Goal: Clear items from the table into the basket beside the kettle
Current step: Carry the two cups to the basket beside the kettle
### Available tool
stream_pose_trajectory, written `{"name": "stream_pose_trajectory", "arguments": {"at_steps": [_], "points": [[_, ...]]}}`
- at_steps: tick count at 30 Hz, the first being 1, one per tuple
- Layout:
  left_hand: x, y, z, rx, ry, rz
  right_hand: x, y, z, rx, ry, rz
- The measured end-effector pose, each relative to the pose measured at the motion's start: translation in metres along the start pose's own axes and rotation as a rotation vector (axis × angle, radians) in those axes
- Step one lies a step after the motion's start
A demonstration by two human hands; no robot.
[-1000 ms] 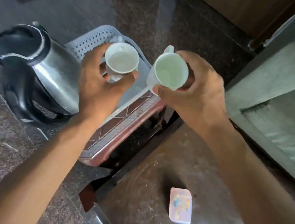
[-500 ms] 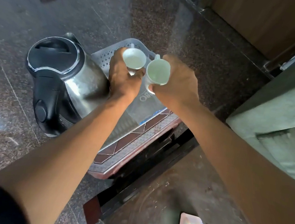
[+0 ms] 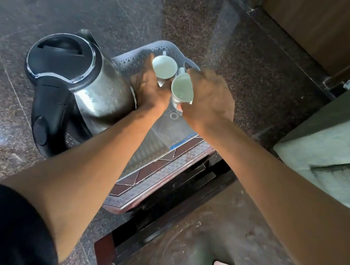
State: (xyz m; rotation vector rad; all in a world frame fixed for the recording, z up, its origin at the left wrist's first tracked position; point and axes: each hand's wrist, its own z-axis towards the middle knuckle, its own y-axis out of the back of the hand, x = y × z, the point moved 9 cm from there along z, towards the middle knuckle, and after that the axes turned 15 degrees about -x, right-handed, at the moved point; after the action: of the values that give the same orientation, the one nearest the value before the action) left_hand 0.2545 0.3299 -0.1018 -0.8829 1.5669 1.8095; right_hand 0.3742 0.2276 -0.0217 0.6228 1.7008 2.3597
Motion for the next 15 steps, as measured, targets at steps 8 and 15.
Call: {"name": "stream_pose_trajectory", "arguments": {"at_steps": [8, 15], "points": [[0.002, 0.001, -0.012, 0.032, 0.011, -0.061, 0.002, -0.015, 0.003, 0.049, 0.008, 0.004], [-0.005, 0.012, -0.023, 0.045, 0.042, -0.115, 0.007, -0.027, -0.003, 0.051, 0.011, 0.012]]}}
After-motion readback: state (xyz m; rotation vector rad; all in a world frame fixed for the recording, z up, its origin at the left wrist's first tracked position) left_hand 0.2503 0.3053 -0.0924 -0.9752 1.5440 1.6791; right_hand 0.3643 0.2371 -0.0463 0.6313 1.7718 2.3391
